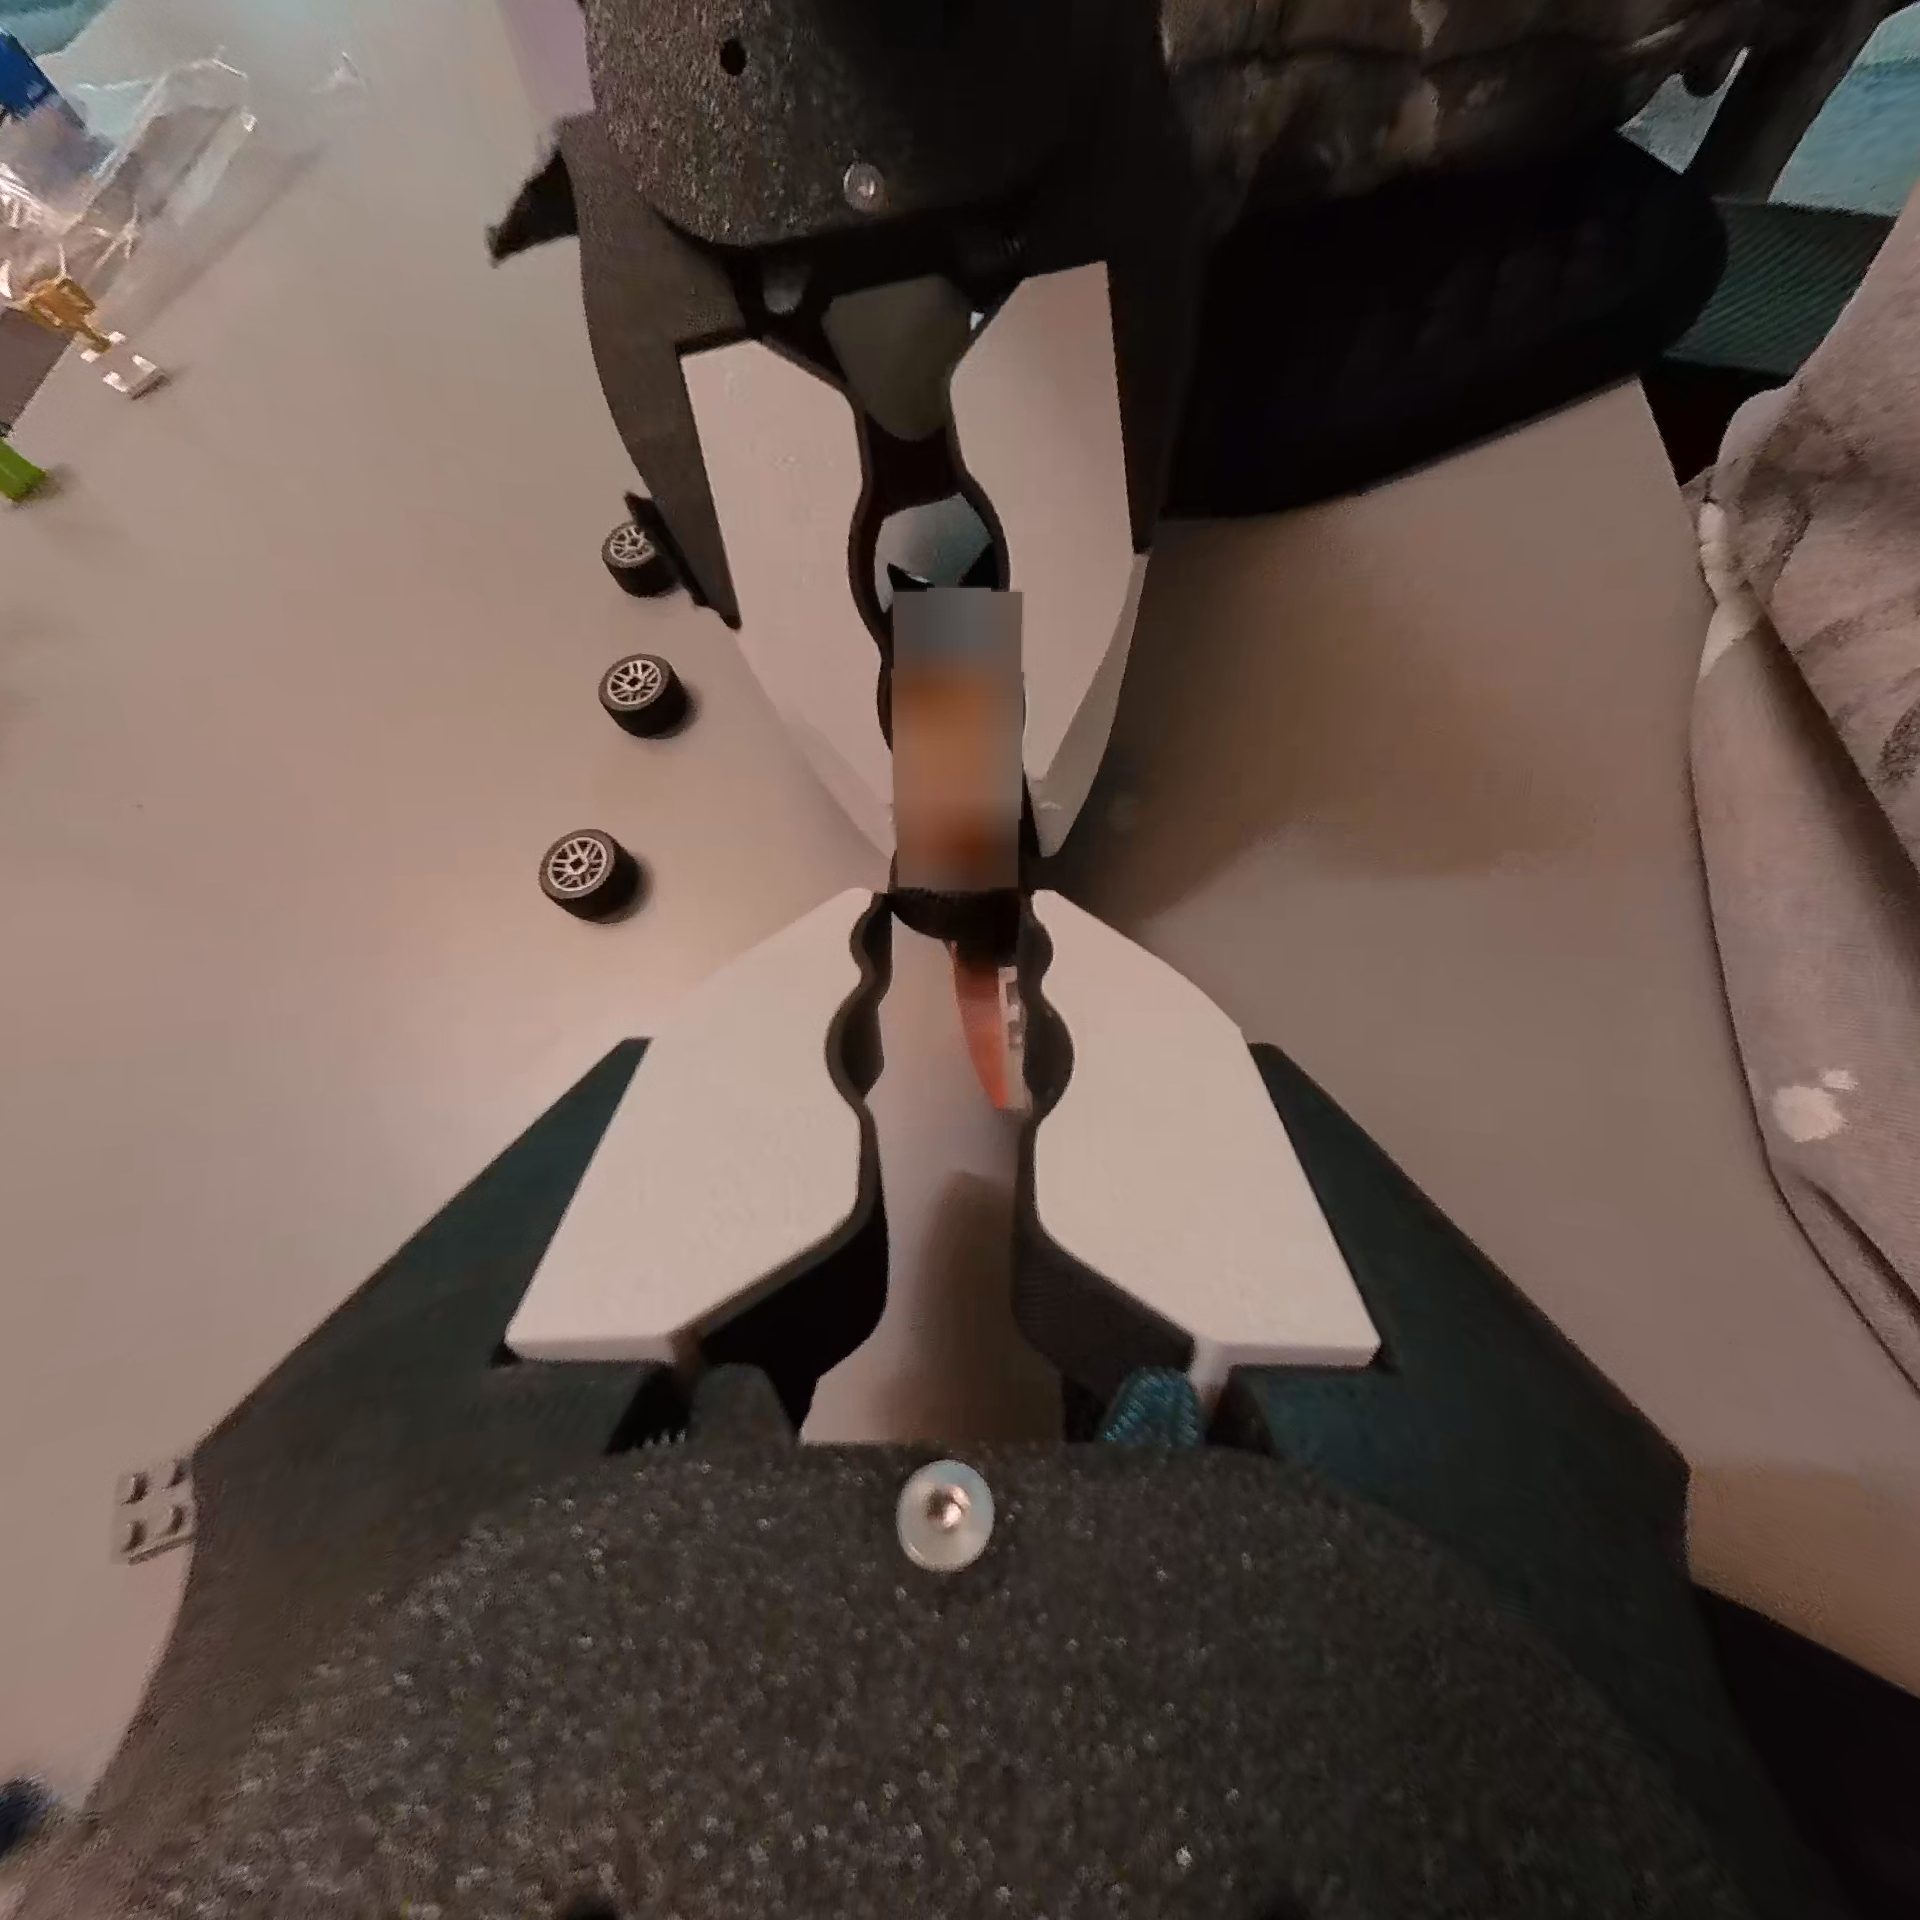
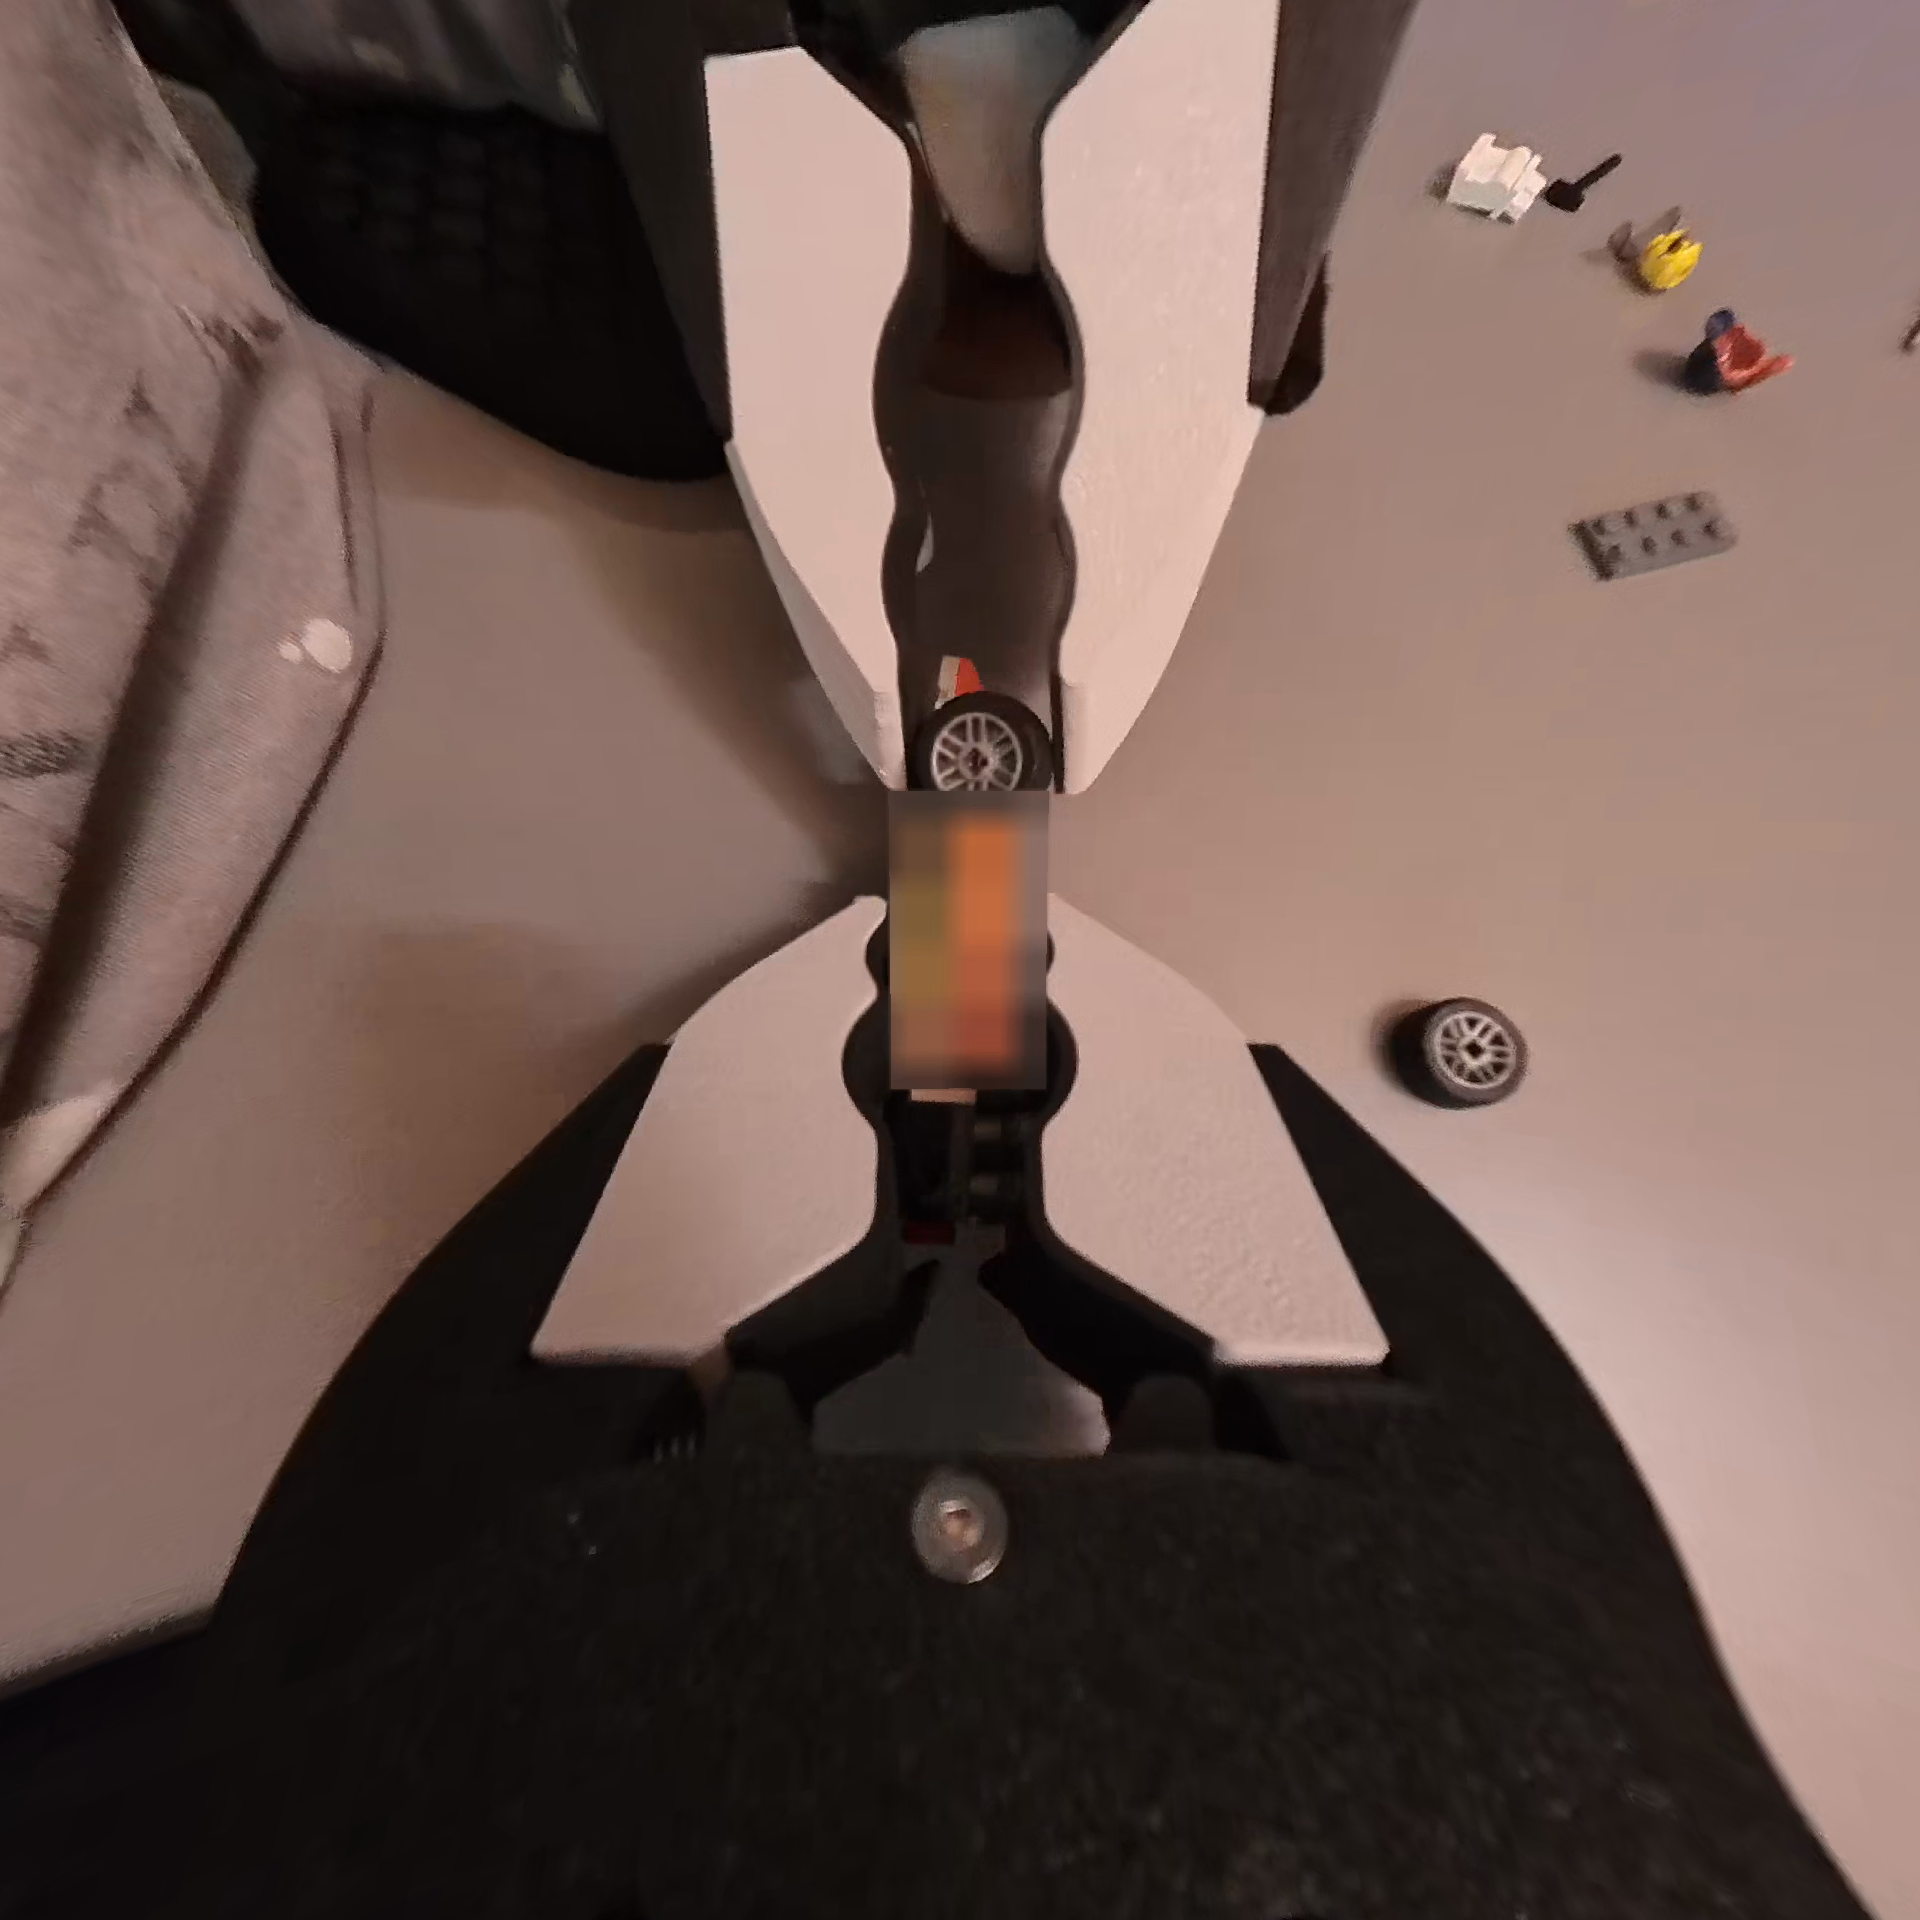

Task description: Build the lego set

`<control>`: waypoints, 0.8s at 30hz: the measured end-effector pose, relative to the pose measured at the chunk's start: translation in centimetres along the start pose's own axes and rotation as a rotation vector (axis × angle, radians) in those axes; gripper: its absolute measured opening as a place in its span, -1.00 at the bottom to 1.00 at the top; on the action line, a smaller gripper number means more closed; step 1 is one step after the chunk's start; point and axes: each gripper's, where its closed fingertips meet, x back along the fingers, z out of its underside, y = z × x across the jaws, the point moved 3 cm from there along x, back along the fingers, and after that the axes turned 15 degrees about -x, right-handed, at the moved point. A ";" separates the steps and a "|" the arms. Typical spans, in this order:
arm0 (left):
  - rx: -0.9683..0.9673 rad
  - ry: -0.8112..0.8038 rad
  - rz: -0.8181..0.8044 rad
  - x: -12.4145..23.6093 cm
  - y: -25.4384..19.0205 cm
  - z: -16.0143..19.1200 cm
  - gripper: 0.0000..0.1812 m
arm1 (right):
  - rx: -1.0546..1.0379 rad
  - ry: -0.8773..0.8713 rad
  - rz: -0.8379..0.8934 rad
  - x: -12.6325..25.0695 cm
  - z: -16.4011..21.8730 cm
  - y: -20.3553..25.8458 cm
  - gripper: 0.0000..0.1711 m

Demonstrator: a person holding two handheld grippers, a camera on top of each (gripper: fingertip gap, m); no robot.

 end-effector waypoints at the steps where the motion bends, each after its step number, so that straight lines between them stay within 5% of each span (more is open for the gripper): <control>1: 0.004 -0.004 0.001 0.0 0.0 0.0 -0.75 | -0.015 -0.001 -0.013 0.0 0.0 0.0 -0.77; 13: 0.041 -0.003 0.012 -0.1 0.0 0.3 -0.78 | 0.071 0.016 0.071 1.0 -1.3 0.1 -0.65; 24: 0.045 0.008 -0.005 0.0 0.1 0.5 -0.79 | 0.095 0.054 0.114 -0.3 -1.8 0.0 -0.75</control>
